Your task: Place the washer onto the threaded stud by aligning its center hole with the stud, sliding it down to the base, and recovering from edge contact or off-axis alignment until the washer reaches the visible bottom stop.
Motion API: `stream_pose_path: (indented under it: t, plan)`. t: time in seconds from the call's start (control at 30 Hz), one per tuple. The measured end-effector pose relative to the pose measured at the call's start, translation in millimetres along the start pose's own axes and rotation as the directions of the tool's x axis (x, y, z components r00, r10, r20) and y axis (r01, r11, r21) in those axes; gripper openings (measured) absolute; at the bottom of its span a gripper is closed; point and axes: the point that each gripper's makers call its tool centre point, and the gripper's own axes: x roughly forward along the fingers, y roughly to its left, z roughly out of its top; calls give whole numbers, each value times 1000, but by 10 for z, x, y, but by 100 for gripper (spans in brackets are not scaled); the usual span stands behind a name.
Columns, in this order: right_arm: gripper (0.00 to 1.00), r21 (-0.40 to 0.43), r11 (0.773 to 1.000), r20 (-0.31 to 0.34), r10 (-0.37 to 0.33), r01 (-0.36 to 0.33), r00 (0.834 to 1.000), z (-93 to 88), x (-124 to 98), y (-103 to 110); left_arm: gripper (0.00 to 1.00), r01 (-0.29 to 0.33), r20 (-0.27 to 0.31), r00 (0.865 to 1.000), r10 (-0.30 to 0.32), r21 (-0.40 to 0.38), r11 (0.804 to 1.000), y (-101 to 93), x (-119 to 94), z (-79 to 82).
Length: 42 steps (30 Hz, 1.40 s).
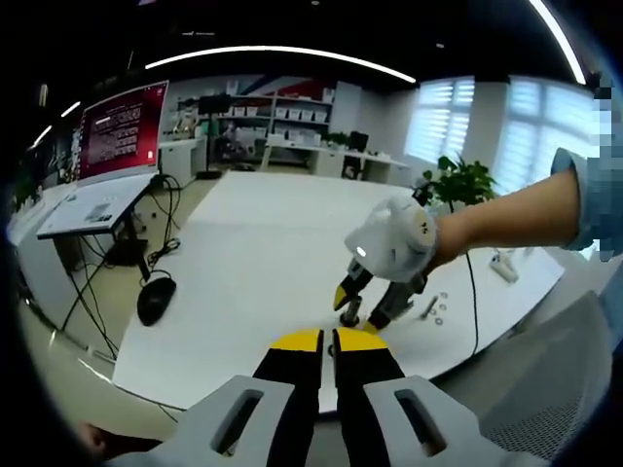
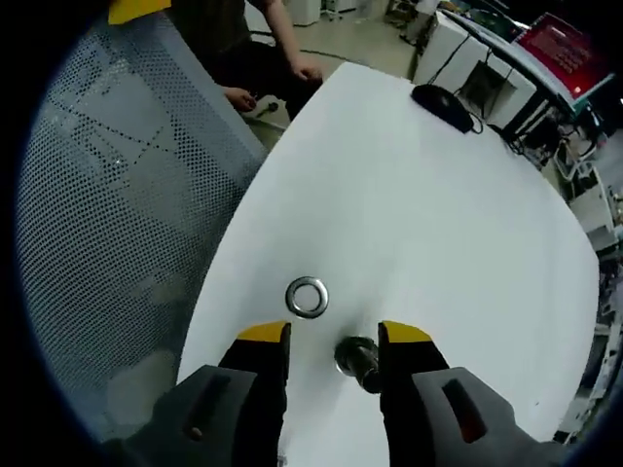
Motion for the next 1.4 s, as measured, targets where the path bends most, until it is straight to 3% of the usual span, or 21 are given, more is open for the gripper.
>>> stream_pose_path:
  t: [0.4, 0.83, 1.2, 1.4]
  plan:
    - [34, -64, 995, -50, 73, -77, 996, 58, 225, 178, 1, 0, 1, 1000, 0, -1, 1000, 2, 0, 4]
    - [32, -135, 988, -133, 61, -79, 989, -5, 379, 170, 1, -1, 2, 1000, 1, -4, 1000, 6, 1, 6]
    - [25, -120, 989, -130, 67, -83, 989, 17, 404, 183, 1, -4, 0, 1000, 4, -7, 1000, 11, 4, 4]
    - [23, -120, 992, -113, 26, -40, 993, 19, 369, 159, 1, -5, 0, 1000, 5, -10, 1000, 15, 1, 0]
